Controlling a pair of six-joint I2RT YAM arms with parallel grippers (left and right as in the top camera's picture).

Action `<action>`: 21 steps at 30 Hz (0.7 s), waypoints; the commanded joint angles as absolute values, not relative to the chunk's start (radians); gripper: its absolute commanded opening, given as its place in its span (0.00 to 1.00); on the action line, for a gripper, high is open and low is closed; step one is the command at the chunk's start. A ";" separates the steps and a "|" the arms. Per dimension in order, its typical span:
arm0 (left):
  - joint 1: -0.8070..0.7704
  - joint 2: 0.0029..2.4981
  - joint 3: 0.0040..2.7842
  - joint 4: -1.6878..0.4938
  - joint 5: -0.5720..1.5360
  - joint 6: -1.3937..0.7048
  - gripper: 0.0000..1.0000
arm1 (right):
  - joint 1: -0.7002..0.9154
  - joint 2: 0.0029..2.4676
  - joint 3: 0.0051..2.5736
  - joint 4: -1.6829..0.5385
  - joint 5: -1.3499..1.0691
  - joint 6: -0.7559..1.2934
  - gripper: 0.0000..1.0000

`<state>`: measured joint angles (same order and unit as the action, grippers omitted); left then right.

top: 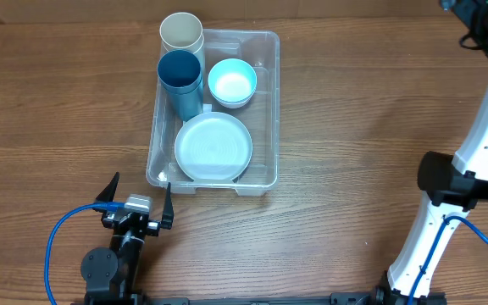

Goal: Pack container

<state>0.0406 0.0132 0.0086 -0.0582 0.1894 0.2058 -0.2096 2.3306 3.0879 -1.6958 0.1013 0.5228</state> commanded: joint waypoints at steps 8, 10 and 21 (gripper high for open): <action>0.033 0.004 0.005 -0.059 0.176 0.205 1.00 | 0.052 1.837 2.658 -1.693 0.104 0.519 1.00; 0.033 0.004 0.005 -0.059 0.176 0.205 1.00 | 0.092 1.759 2.552 -1.693 0.104 0.519 1.00; 0.033 0.004 0.005 -0.059 0.176 0.205 1.00 | 0.123 1.158 1.705 -1.216 0.039 0.526 1.00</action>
